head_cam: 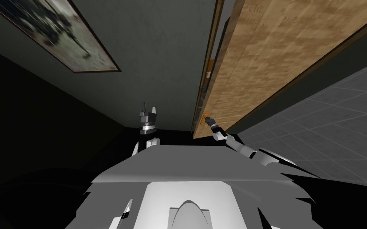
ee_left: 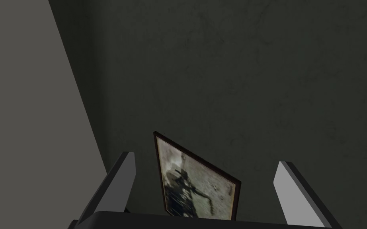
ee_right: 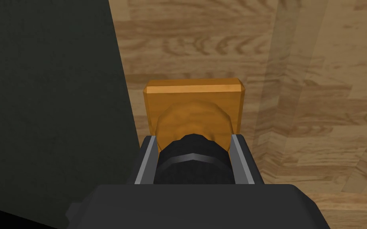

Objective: Pull the door open

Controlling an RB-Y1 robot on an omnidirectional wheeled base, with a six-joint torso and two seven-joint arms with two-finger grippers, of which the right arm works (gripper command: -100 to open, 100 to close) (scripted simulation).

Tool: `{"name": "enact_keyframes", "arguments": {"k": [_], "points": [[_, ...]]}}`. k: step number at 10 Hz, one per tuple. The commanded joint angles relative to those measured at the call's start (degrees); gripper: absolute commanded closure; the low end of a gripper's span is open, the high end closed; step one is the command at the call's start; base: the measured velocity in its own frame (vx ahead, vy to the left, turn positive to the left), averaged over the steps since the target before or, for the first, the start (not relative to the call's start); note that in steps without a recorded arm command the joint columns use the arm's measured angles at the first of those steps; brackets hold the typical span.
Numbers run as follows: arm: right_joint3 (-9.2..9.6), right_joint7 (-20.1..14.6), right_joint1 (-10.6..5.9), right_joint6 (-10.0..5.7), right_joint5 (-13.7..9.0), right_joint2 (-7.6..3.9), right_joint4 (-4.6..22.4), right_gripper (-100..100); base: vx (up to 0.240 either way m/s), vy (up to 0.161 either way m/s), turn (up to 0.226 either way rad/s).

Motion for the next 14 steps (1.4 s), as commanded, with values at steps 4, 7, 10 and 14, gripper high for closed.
{"name": "enact_keyframes", "arguments": {"k": [4, 7, 10, 14], "points": [[4.17, -3.3, 0.26, -2.98, 0.8, -3.48, -1.7, 100, -0.179, -0.124, 0.108], [6.9, -5.5, 0.49, -4.85, 1.3, -5.8, -2.8, 100, -0.2, -0.133, 0.097], [8.56, -6.5, 0.73, -6.11, 1.7, -7.01, -3.3, 100, -0.143, -0.09, 0.091], [11.54, -8.9, 0.99, -9.25, 2.3, -9.73, -3.8, 100, -0.195, -0.146, 0.151]]}}
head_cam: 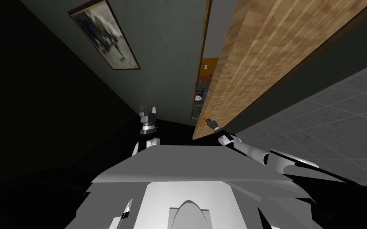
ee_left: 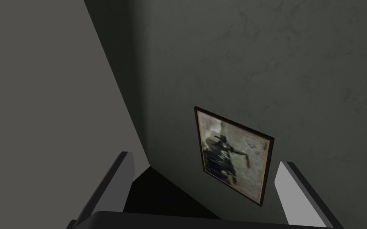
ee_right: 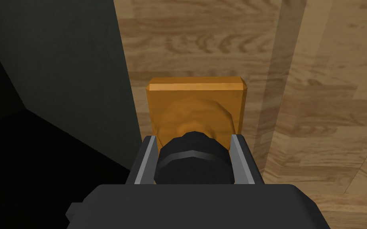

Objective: Pull the door open

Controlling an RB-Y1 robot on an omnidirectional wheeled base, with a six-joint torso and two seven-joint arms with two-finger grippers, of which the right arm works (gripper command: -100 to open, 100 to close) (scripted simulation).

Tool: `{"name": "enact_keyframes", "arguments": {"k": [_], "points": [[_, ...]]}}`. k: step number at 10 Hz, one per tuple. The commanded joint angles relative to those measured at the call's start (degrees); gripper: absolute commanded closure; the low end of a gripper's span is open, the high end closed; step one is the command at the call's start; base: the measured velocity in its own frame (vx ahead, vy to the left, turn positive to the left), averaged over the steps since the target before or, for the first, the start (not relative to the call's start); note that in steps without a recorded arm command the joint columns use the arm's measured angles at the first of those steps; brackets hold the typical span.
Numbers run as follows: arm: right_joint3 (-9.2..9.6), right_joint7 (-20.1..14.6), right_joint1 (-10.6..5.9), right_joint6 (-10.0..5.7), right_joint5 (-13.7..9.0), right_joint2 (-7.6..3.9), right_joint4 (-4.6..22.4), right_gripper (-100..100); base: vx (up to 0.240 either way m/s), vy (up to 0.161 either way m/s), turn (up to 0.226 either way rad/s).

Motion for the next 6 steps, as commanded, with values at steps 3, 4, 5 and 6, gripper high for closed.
{"name": "enact_keyframes", "arguments": {"k": [3, 4, 5, 6], "points": [[2.96, -2.2, 0.36, -3.02, 0.6, -2.22, -0.2, 100, -0.198, -0.151, 0.138], [2.44, -1.7, 0.34, -2.47, 0.5, -1.86, -0.2, 100, -0.081, -0.074, 0.03], [3.64, -2.5, 0.43, -3.65, 0.8, -2.52, -0.1, 100, -0.14, -0.072, 0.156], [3.94, -2.7, 0.41, -3.99, 0.8, -2.74, 0.0, 100, -0.185, -0.125, 0.148]]}}
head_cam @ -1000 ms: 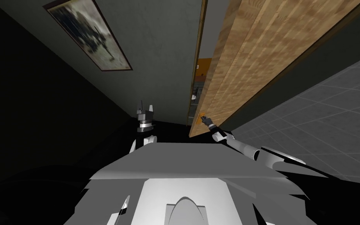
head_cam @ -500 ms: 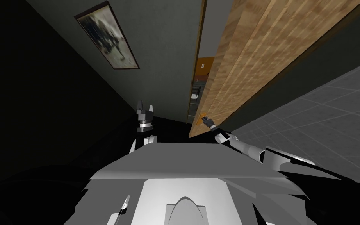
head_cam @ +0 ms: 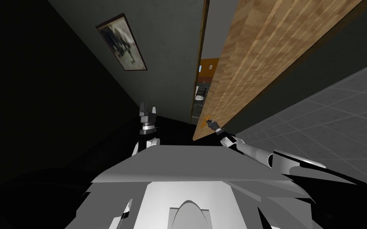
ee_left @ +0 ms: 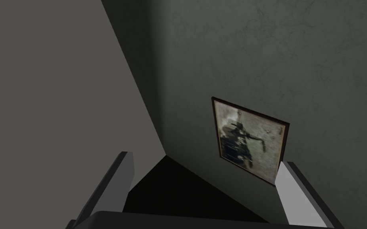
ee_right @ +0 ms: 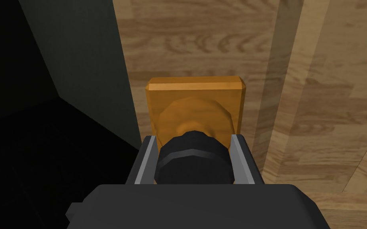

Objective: Pull the door open

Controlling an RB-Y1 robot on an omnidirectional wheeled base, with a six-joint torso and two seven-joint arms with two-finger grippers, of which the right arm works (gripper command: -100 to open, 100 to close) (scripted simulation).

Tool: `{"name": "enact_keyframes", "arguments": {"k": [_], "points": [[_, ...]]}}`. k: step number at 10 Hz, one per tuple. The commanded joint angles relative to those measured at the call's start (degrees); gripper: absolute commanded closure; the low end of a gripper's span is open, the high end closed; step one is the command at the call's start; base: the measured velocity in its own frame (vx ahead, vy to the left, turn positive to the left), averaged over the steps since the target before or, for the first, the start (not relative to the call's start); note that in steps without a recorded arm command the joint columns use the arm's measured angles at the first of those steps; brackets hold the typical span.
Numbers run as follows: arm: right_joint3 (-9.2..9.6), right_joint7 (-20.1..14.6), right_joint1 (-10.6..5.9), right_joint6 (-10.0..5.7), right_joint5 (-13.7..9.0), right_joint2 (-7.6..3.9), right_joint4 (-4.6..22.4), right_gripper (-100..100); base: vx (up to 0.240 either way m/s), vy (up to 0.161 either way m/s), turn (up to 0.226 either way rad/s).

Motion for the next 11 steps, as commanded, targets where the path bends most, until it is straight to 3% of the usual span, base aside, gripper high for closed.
{"name": "enact_keyframes", "arguments": {"k": [1, 7, 9, 11], "points": [[1.18, -0.9, 0.06, -1.19, 0.3, -0.57, 0.1, 100, -0.182, -0.151, 0.136], [4.72, -3.6, -0.24, -5.27, 1.0, -3.12, 0.8, 100, -0.185, -0.147, 0.146], [4.83, -3.7, -0.34, -5.38, 1.1, -3.19, 1.0, 100, -0.121, -0.089, 0.054], [5.54, -4.7, -0.16, -6.62, 1.7, -3.67, 1.5, 100, -0.145, -0.113, 0.17]]}}
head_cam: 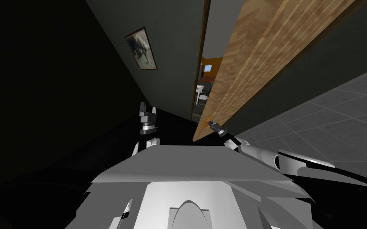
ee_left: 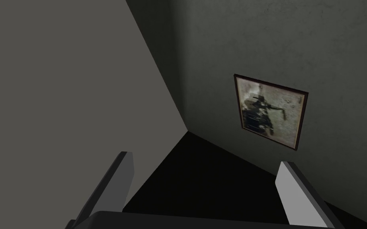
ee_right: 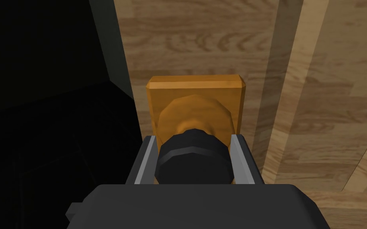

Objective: Pull the door open

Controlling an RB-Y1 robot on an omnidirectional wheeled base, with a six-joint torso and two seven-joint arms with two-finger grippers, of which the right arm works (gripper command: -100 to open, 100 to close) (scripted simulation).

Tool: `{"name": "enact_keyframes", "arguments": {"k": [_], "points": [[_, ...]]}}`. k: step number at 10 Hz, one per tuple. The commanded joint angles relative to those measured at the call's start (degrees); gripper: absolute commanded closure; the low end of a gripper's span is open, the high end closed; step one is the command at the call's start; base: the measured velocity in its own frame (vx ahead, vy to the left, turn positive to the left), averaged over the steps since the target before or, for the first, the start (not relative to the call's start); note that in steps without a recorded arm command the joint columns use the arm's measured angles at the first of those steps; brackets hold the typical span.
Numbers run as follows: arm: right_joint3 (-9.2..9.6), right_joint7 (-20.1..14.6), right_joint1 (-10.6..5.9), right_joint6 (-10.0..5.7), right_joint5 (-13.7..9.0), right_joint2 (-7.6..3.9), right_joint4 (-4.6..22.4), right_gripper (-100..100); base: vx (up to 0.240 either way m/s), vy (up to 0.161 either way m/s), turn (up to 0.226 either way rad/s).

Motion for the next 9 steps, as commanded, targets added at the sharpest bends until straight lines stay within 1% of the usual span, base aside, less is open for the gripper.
{"name": "enact_keyframes", "arguments": {"k": [1, 2, 3, 4, 6, 8, 9], "points": [[0.58, -0.7, 0.24, -1.0, 0.5, -0.34, 0.3, 100, -0.139, -0.14, 0.134], [0.75, -1.0, 0.26, -1.35, 0.7, -0.48, 0.4, 100, -0.162, -0.122, 0.099], [1.1, -1.5, 0.32, -2.07, 1.1, -0.77, 0.7, 100, -0.176, -0.135, 0.126], [1.27, -1.8, 0.34, -2.43, 1.3, -0.92, 0.9, 100, -0.152, -0.145, 0.15], [1.94, -2.9, 0.45, -3.81, 2.0, -1.48, 1.5, 100, -0.184, -0.146, 0.17], [2.44, -3.7, 0.53, -4.83, 2.5, -1.89, 1.9, 100, -0.184, -0.154, 0.137], [2.26, -3.3, 0.43, -4.37, 2.4, -1.71, 1.8, 100, -0.064, -0.059, 0.026]]}}
